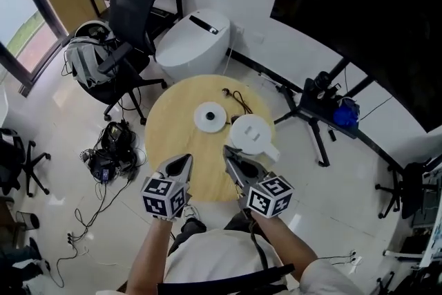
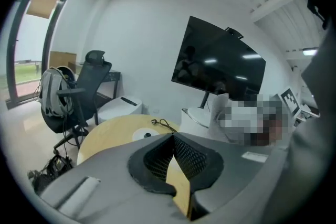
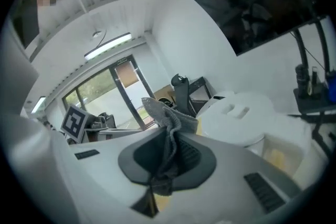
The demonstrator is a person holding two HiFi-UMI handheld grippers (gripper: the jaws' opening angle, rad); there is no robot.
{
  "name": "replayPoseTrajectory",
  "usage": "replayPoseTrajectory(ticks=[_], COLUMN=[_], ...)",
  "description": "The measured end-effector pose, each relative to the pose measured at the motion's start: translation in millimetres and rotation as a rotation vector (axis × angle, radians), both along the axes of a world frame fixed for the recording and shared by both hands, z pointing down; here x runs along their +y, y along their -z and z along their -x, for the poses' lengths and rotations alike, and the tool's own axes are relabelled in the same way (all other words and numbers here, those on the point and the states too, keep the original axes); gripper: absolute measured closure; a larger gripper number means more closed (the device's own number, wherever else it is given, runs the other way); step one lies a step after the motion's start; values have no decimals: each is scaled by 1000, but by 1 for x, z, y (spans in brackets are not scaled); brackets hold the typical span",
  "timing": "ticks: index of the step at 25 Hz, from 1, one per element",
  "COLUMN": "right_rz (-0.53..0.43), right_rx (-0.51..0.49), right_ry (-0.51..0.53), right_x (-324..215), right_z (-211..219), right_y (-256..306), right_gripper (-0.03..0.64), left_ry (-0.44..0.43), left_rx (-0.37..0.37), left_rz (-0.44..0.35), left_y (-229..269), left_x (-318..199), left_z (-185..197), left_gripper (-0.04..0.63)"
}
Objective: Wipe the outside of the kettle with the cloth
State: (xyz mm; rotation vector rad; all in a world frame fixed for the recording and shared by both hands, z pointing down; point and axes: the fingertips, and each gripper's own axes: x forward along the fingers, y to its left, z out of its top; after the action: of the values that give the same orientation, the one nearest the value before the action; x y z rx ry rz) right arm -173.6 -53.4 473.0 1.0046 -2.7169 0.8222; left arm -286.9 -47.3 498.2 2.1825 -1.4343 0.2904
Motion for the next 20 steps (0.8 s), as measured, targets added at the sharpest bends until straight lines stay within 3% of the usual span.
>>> replayPoseTrajectory(ticks=[4,10,20], right_rz=[-95,-180,-176], right_rx=[75,97,130], right_ry=[140,308,430], right_x=[-4,-32,-42], right_z=[-44,-96,-120], right_y=[21,44,37], right_gripper=[586,586,586], left_ry=[166,423,656], left_rx=[18,34,28], left_rz=[-24,-27,-43], left_y=[2,-1,2], left_x=[9,34,91], left_z=[-26,-61,-96], left_gripper=[595,595,594])
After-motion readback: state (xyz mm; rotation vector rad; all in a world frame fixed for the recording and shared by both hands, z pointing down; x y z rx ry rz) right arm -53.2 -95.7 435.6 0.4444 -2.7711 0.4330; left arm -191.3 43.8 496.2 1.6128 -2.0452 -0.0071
